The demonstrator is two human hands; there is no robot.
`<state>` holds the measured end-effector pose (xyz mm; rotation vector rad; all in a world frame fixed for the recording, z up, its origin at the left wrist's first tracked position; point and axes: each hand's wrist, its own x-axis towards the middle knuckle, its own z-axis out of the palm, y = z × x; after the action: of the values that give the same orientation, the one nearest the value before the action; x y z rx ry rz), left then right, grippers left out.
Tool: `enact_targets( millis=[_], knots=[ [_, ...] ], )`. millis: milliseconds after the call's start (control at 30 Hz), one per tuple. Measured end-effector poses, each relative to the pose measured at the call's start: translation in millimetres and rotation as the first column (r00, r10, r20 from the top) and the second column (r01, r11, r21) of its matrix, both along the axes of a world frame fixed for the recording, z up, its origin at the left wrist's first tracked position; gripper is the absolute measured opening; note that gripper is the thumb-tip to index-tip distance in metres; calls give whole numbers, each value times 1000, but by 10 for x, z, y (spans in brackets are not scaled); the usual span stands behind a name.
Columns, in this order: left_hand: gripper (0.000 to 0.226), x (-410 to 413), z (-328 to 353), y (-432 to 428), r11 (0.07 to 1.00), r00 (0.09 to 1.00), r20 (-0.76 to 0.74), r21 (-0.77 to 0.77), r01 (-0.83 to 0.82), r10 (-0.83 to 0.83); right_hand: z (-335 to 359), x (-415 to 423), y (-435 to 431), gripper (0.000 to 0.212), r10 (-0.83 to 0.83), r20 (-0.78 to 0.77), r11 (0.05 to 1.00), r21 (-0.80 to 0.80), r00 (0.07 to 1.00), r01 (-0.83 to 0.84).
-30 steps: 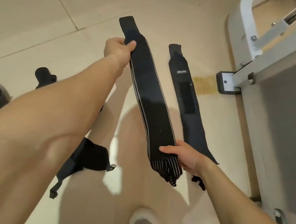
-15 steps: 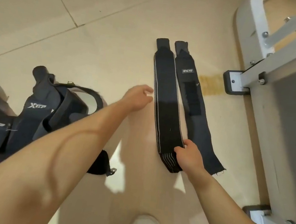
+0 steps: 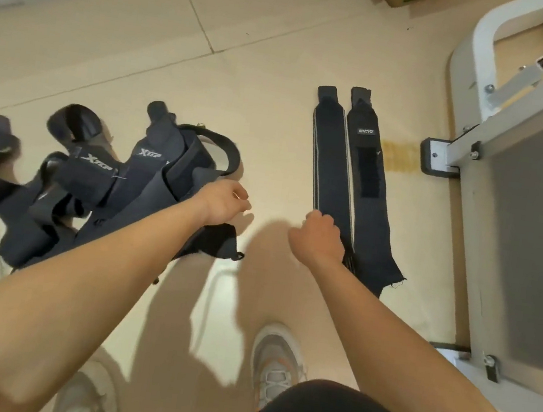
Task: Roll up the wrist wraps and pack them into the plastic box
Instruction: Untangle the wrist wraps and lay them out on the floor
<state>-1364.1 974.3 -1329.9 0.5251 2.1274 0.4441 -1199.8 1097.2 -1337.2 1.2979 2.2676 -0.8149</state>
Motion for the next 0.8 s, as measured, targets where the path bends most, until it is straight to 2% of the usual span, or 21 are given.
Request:
enact_targets(
  millis=[133,233,367,467,567,633,733,800],
  knots=[
    [22,9,193,-689,997,993,-85,17,-82,83,147,-492,-454,41,206,-111,967,-131,972,-219],
    [11,-52,188,-1123,983,973,-143,14,-181,181,205,-830,-734,41,336,-147,927,-123,930,-354],
    [16,-200,40,-1486,939,923,-173,40,-342,343,102,-1184,-916,28,415,-227,893,-86,881,-442],
    [17,-332,-138,-1568,919,894,-211,69,-389,395,-114,-1412,-910,26,396,-319,907,-11,861,-421],
    [33,-448,-345,-1539,911,868,-276,126,-392,412,-329,-1572,-919,23,443,-465,896,218,767,-386],
    [51,-509,-460,-1484,909,860,-296,142,-392,417,-450,-1676,-971,23,547,-457,835,353,702,-422],
    [72,-591,-607,-1385,898,870,-222,131,-420,440,-519,-1838,-1124,27,586,-320,806,322,744,-497],
    [71,-640,-686,-1348,877,857,-191,148,-457,479,-524,-1915,-1250,30,557,-253,826,269,791,-496]
  ],
)
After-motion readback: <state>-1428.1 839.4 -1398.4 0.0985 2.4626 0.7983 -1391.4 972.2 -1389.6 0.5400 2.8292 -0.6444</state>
